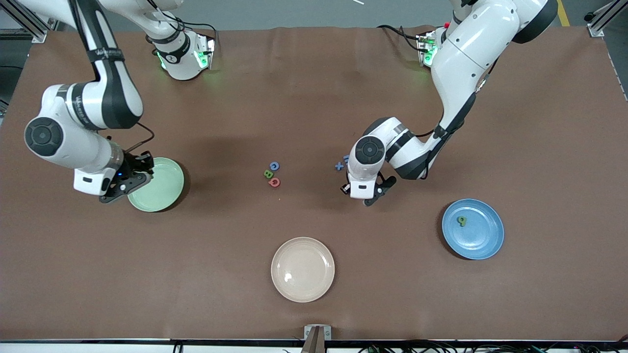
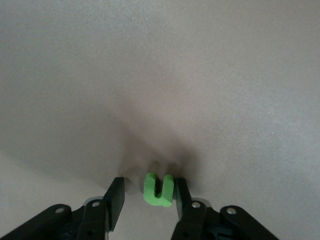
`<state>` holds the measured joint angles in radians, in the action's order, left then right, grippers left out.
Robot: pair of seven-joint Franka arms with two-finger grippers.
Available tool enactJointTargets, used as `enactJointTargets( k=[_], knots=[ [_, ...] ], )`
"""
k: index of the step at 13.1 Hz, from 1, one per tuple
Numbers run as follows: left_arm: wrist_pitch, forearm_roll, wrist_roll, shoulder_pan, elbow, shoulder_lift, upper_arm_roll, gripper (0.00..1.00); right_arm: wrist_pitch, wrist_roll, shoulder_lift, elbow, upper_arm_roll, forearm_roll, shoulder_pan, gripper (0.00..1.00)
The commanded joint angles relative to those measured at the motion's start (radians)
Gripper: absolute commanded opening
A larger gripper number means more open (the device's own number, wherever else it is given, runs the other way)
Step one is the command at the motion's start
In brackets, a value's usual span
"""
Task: Sort upper and lower case letters into plates
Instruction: 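Release the letters onto the blue and green plates with both grippers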
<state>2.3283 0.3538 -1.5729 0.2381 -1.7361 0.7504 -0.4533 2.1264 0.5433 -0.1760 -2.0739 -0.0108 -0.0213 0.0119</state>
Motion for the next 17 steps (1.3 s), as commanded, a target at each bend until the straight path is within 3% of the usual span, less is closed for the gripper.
enactJointTargets(
  k=[1,4,7,13,15,17],
  knots=[
    [0.005,0.013,-0.022,-0.002,0.0,-0.009,0.005,0.03,0.18,0.087,-0.034,-0.115,0.022,-0.006,-0.079,0.07],
    [-0.006,0.019,0.0,-0.071,0.006,-0.066,0.018,0.0,0.282,0.15,-0.14,-0.138,0.023,-0.005,-0.125,0.09],
    [-0.081,0.022,0.176,-0.201,0.006,-0.15,0.016,0.0,0.362,0.155,-0.161,-0.189,0.023,-0.005,-0.13,0.09],
    [-0.109,0.039,0.49,-0.44,0.007,-0.148,0.018,0.03,0.389,0.155,-0.184,-0.204,0.023,-0.005,-0.128,0.11],
    [-0.109,0.079,0.533,-0.512,0.006,-0.134,0.018,0.17,0.4,0.155,-0.188,-0.204,0.023,-0.005,-0.128,0.12],
    [-0.109,0.09,0.589,-0.569,0.003,-0.129,0.018,0.43,0.402,0.155,-0.188,-0.204,0.023,-0.005,-0.128,0.2]
  ],
)
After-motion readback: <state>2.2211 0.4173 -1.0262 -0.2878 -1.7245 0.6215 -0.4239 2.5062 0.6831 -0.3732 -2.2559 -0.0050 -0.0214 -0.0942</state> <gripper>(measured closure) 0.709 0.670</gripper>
